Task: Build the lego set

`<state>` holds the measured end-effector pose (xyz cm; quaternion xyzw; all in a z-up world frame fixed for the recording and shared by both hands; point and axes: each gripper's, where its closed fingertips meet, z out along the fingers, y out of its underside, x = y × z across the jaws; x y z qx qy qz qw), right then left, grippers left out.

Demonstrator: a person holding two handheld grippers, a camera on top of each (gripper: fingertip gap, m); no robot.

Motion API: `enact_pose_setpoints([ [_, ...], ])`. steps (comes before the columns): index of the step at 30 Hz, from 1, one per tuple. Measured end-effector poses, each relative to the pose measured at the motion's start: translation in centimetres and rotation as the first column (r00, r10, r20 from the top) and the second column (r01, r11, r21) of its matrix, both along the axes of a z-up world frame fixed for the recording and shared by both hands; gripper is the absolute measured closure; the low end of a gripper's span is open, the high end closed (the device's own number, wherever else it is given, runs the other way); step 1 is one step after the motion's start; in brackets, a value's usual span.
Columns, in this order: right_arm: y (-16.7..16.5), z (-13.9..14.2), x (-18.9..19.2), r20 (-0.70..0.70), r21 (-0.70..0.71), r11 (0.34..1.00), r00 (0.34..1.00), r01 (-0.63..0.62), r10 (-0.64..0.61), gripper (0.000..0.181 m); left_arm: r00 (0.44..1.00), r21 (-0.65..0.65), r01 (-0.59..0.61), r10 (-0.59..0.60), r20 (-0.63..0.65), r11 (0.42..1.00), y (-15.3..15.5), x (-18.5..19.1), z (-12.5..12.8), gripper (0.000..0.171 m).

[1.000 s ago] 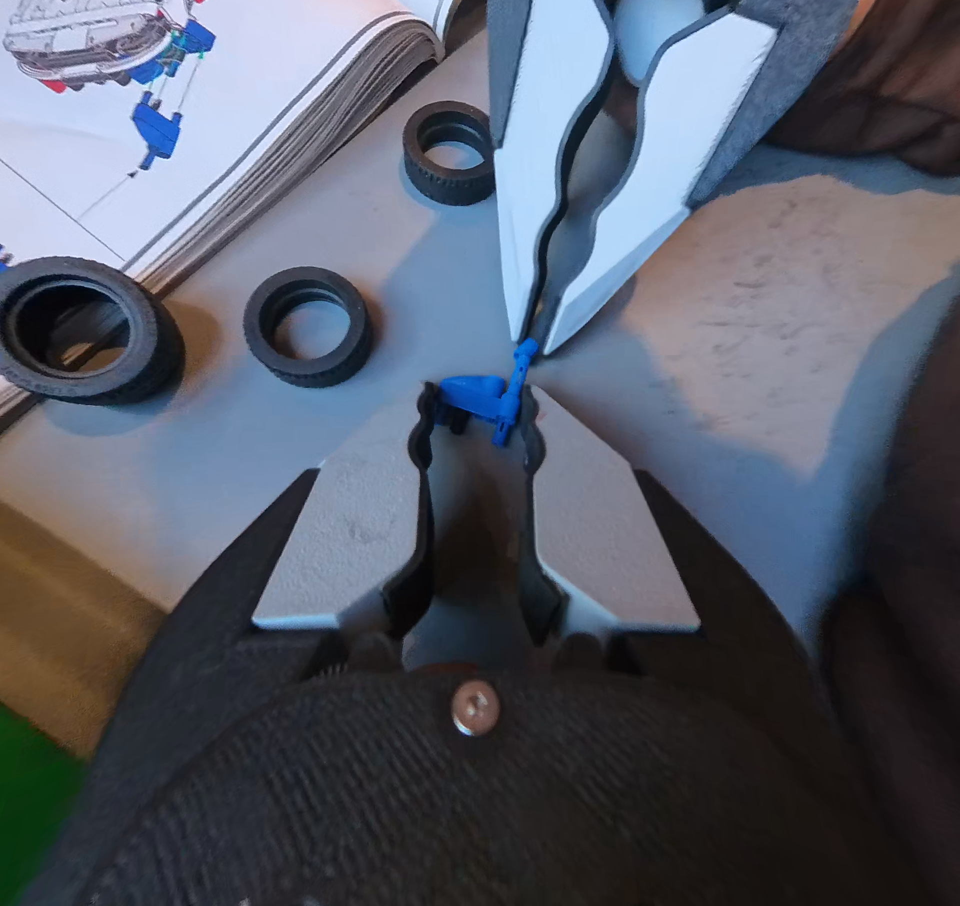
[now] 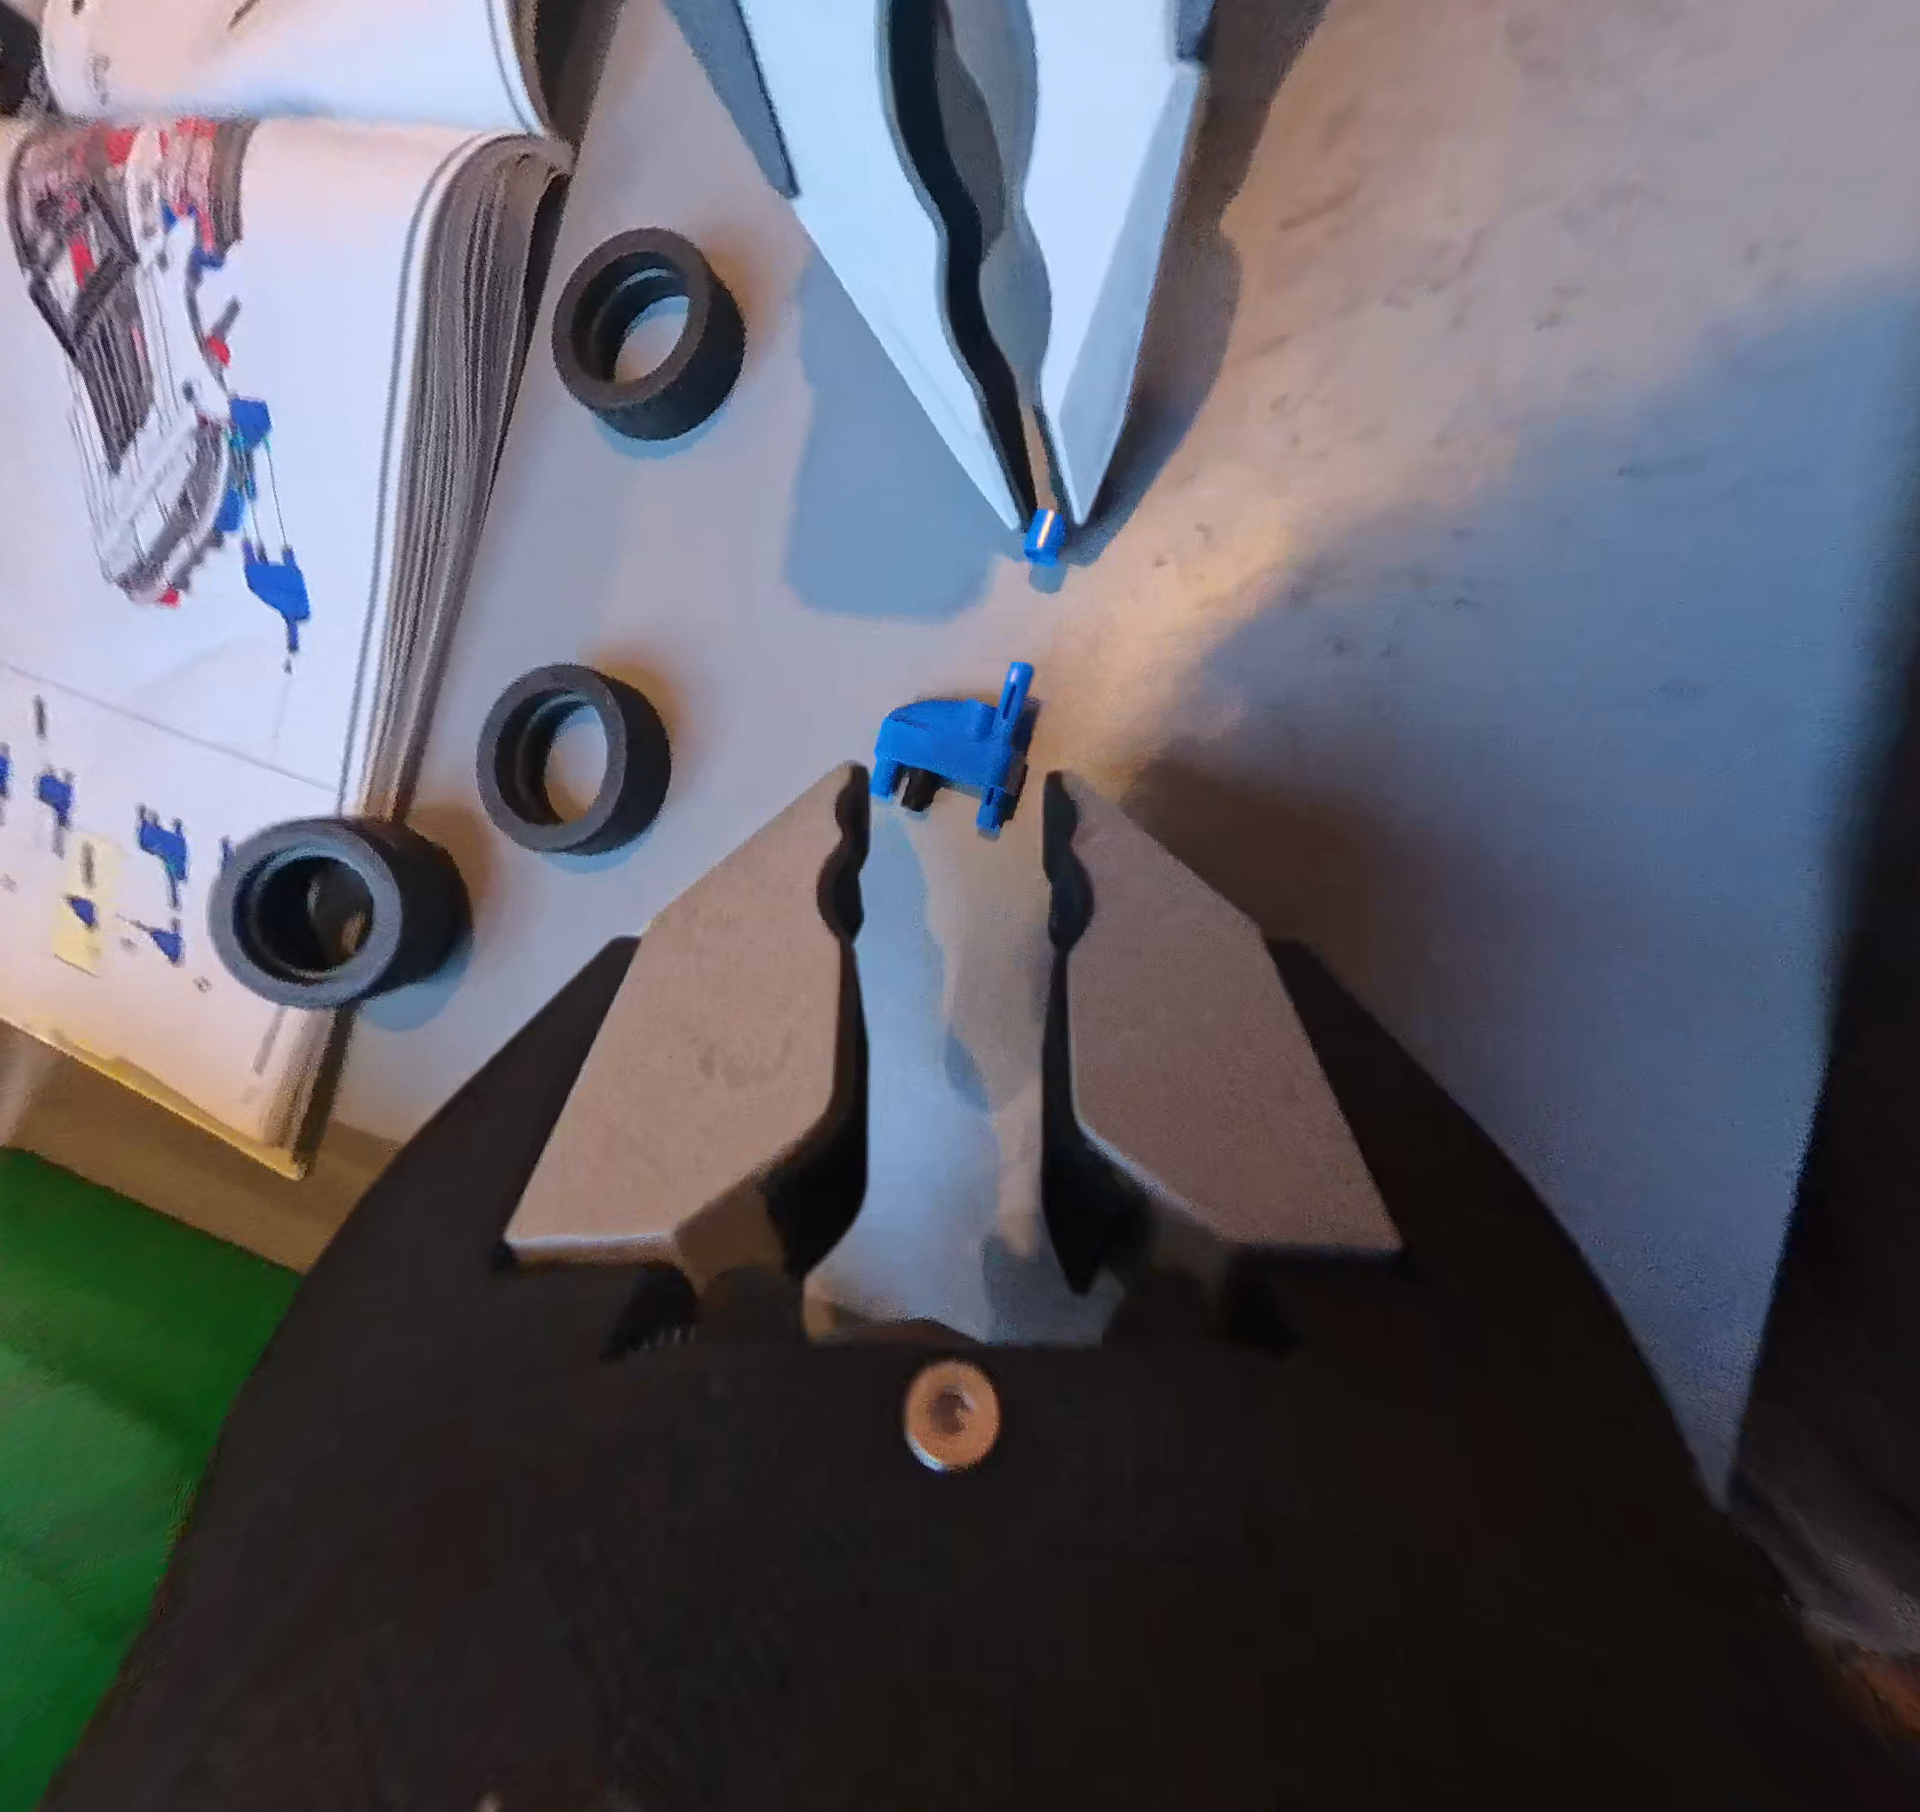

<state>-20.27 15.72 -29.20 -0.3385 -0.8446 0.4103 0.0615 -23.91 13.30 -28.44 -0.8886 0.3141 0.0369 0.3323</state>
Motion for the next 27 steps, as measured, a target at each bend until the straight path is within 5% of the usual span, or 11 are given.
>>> enact_pose_setpoints([
  [4,0.2,0.4,0.5,-0.009,-0.029,0.999,1.000,0.017,-0.017,0.174,0.994,-0.054,0.062,-0.066,-0.086,0.997,0.2,0.0,-0.6,0.137],
  [8,0.2,0.4,1.0,-0.003,-0.031,0.999,1.000,0.024,-0.024,0.174,0.997,-0.120,0.073,-0.073,0.000,0.990,0.5,0.4,-0.8,0.136],
  [16,0.2,-0.1,1.2,0.084,-0.059,0.996,0.994,0.071,-0.066,0.175,0.984,-0.249,-0.062,0.100,0.145,0.966,0.9,0.8,-1.2,0.142],
  [23,-0.2,-0.2,2.5,0.064,-0.035,0.999,0.998,0.024,-0.022,0.175,0.871,-0.260,-0.040,0.161,0.464,0.965,1.8,5.3,-0.7,0.142],
  [27,-0.5,0.4,3.2,0.055,-0.073,0.997,0.998,-0.002,0.006,0.175,0.831,-0.265,-0.032,0.173,0.528,0.964,1.8,5.5,-0.5,0.143],
])
